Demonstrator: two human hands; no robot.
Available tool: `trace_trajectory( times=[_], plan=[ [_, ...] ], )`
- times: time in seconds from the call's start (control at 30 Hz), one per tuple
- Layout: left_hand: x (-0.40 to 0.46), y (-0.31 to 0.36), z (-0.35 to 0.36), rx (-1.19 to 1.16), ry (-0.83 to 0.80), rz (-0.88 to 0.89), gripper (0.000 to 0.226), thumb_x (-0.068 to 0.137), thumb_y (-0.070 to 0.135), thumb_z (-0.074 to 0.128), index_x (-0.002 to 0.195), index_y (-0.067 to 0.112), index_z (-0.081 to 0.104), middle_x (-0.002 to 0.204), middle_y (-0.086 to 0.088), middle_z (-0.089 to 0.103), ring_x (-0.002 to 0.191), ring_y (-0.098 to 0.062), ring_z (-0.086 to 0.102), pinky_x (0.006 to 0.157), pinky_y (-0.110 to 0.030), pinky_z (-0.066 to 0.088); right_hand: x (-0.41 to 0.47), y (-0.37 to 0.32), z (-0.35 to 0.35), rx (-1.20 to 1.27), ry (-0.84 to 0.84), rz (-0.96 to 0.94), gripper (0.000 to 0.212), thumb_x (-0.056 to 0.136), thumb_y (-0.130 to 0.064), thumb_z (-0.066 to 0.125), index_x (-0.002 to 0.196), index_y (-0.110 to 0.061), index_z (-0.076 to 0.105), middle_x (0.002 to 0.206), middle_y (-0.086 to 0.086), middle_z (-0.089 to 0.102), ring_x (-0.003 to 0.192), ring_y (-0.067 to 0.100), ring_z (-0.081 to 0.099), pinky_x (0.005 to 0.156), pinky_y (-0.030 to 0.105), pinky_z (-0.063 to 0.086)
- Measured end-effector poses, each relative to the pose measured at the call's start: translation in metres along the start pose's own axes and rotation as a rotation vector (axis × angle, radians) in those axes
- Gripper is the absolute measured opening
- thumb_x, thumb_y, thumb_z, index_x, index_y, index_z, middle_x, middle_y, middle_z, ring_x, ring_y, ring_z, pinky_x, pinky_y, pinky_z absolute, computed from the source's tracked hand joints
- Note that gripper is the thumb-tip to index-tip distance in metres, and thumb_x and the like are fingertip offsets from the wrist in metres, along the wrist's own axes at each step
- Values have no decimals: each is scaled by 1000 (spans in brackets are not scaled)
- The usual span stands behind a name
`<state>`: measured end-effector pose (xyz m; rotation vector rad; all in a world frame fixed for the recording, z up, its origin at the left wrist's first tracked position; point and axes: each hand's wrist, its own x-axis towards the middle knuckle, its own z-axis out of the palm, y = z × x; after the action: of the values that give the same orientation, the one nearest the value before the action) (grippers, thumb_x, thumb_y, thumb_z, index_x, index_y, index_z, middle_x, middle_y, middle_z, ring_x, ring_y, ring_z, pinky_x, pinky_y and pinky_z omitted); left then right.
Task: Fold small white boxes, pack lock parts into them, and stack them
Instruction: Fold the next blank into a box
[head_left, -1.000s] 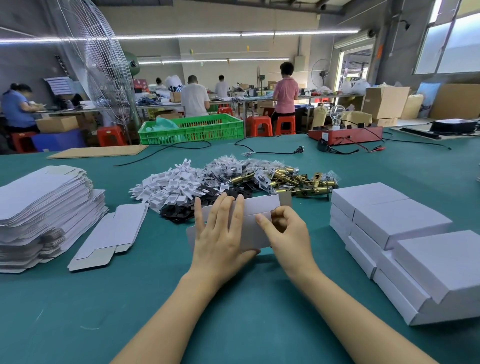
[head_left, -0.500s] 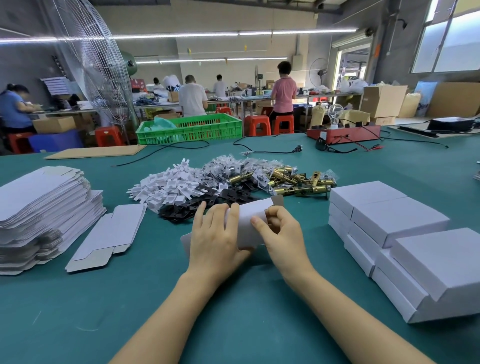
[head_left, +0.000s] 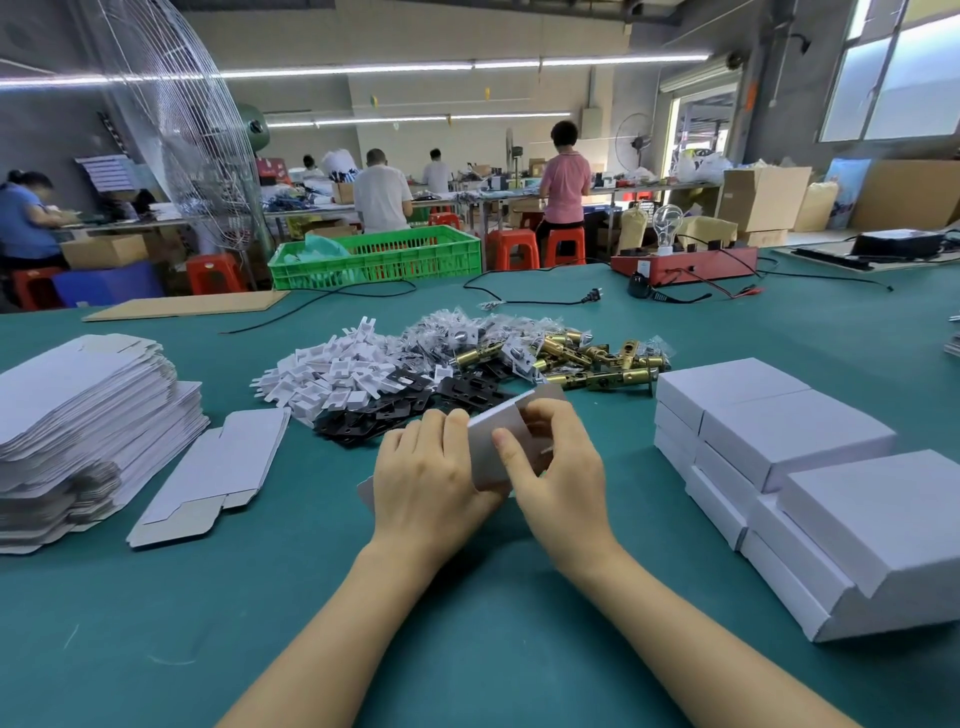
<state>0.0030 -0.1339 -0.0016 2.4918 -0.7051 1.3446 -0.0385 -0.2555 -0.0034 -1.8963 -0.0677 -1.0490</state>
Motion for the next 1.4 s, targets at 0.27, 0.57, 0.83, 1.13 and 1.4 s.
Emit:
trace_trajectory(
  times=[0.27, 0.57, 0.83, 1.13, 1.4],
  plan=[
    [5, 4, -6, -197, 157, -207, 70, 75, 58, 61, 99, -8, 64, 83, -17, 64, 69, -36, 63, 63, -40, 45, 2, -1, -6, 106, 19, 129, 68, 71, -53, 73, 123, -26, 38, 113, -13, 46, 99, 7, 54, 85, 25, 44],
    [4, 10, -10, -487, 96, -338, 78, 66, 62, 63, 110, -2, 54, 93, -12, 61, 79, -34, 59, 71, -40, 46, 1, -9, -1, 394, -80, 196, 50, 80, -29, 75, 122, -29, 46, 89, -21, 67, 58, 6, 51, 62, 19, 46],
    [3, 1, -10, -772, -29, -291, 71, 65, 55, 70, 121, 17, 48, 108, 11, 50, 99, -12, 53, 83, -22, 44, 0, -11, 1, 362, -97, 172, 20, 86, -25, 70, 96, -26, 54, 89, -10, 68, 55, 22, 58, 53, 32, 49],
    [5, 2, -6, -977, -38, -353, 26, 99, 31, 44, 119, 21, 57, 110, 5, 64, 101, -2, 56, 85, -15, 41, 6, -4, -8, 110, -62, -39, 29, 86, -42, 61, 95, -60, 40, 76, -6, 62, 52, 26, 58, 55, 44, 49],
    [6, 5, -6, -1198, -57, -499, 18, 95, 38, 50, 107, 30, 60, 99, 9, 68, 90, -7, 62, 76, -17, 46, 4, 5, -8, 114, -259, 83, 24, 86, -54, 52, 97, -35, 44, 80, 8, 66, 53, 26, 58, 58, 52, 50]
  ],
)
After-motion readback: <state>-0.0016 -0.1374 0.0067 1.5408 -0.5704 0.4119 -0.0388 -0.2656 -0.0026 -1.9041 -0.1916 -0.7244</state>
